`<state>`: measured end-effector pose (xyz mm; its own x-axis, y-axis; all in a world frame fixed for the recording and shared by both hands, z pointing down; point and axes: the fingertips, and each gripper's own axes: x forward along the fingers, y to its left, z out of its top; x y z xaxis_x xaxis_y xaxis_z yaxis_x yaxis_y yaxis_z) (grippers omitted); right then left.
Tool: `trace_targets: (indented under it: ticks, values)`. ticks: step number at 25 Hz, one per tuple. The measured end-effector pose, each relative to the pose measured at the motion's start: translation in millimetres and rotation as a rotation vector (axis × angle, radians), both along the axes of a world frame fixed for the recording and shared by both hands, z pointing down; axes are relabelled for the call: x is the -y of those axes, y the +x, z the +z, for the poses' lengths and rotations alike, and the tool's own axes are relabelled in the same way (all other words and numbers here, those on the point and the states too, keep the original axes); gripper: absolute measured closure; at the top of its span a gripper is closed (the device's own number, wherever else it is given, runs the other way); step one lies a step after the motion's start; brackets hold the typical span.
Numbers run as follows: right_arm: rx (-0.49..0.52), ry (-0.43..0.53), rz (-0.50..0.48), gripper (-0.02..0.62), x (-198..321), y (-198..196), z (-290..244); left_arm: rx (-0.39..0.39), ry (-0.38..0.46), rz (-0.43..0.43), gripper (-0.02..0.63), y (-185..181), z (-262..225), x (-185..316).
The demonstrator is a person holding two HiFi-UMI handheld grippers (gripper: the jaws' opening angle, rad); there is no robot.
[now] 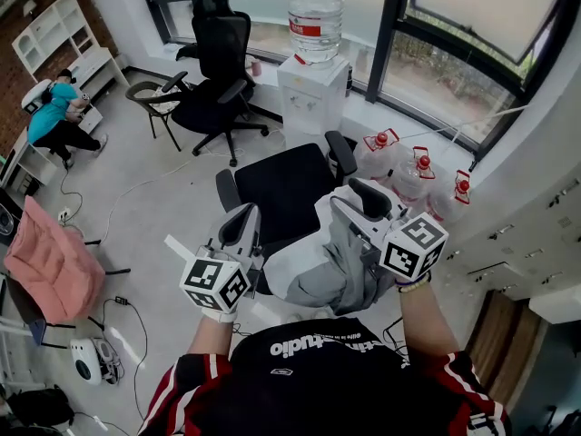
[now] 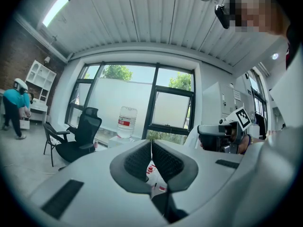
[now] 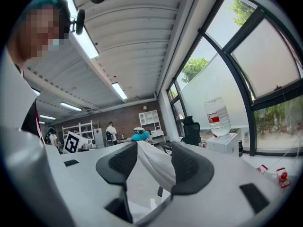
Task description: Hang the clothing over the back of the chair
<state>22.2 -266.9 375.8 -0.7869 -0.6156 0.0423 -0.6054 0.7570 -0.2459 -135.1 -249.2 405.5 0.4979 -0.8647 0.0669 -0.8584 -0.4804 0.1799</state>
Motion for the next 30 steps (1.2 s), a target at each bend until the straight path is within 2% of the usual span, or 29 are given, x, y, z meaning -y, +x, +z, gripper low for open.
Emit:
trace_targets:
  ticks: [7, 13, 30]
  values:
    - [0.113, -0.027, -0.079, 0.348, -4.4, -6.0, -10.1, -0.005, -0.004, -0.003, 0.58, 2.6, 2.6, 2.0]
    - [0.054, 0.008, -0.045, 0.348, -2.6, -7.3, -8.6, -0.003, 0.006, -0.012, 0.58, -2.8, -0.4, 0.7]
    - [0.019, 0.032, 0.007, 0.35, -1.8, -2.1, -7.7, -0.003, 0.017, -0.012, 0.58, -4.9, -6.5, 0.0]
